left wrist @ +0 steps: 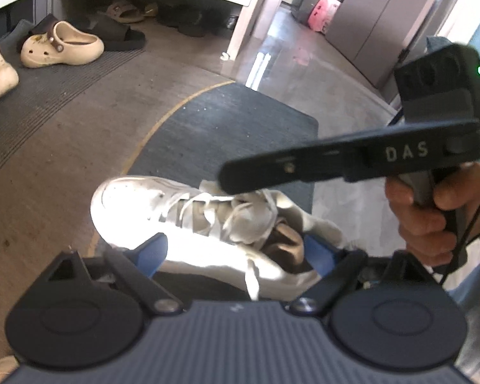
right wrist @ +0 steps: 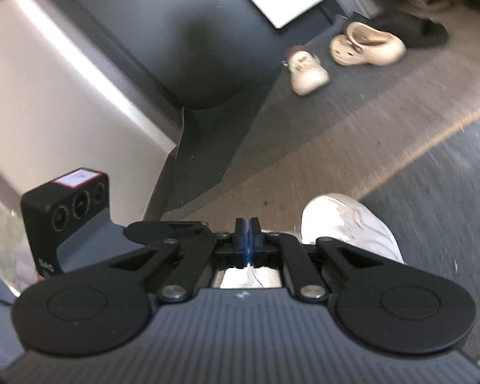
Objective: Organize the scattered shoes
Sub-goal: 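Pinch the sneaker's white lace with the right tool and lift it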
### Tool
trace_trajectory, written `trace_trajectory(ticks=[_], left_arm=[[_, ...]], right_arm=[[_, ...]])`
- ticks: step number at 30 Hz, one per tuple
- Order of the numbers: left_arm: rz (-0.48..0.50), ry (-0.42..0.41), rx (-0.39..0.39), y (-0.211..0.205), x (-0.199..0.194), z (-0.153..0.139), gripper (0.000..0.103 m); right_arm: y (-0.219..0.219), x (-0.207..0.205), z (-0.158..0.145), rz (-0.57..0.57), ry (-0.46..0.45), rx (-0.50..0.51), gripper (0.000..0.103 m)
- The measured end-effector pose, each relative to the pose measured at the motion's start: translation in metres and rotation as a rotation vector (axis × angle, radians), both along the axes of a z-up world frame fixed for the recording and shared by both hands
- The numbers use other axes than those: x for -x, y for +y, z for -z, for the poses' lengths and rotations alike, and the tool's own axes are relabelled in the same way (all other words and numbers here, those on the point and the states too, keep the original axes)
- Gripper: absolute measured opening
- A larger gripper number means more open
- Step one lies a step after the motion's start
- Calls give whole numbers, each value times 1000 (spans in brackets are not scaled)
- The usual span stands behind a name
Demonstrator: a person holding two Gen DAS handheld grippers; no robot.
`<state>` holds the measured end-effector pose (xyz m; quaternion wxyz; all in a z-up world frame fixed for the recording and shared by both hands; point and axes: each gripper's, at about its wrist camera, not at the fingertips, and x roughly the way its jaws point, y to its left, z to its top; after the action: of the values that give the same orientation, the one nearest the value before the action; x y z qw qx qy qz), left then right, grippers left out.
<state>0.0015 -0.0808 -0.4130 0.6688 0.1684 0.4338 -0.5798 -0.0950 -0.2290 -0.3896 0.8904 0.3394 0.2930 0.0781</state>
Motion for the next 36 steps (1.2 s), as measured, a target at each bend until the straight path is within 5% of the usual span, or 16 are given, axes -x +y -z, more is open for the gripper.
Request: trace_trajectory(ticks=[6, 10, 14, 17, 20, 26, 31, 35, 36], left_arm=[[-17, -4, 7, 5, 0, -4, 93], [-42, 9, 17, 15, -1, -11, 93], [-62, 18, 25, 22, -3, -16, 93], [-74, 26, 31, 26, -3, -20, 93], [-76, 24, 35, 26, -3, -22, 93], [-84, 14, 42, 24, -3, -27, 93], [-93, 14, 45, 23, -7, -27, 93], [-103, 37, 41, 22, -13, -25, 93], [-106, 39, 43, 23, -13, -26, 93]], right_arm=[[0, 28, 5, -22, 128, 50, 7], [-11, 46, 10, 88, 204, 61, 12], [-39, 74, 1, 270, 137, 0, 61], [-52, 84, -5, 343, 87, 10, 70], [-64, 71, -4, 370, 105, 127, 70], [-74, -14, 54, 79, 339, 288, 62], [-66, -43, 71, -36, 304, 267, 61], [-72, -49, 83, -15, 328, 197, 19], [-74, -50, 87, -9, 337, 174, 17]])
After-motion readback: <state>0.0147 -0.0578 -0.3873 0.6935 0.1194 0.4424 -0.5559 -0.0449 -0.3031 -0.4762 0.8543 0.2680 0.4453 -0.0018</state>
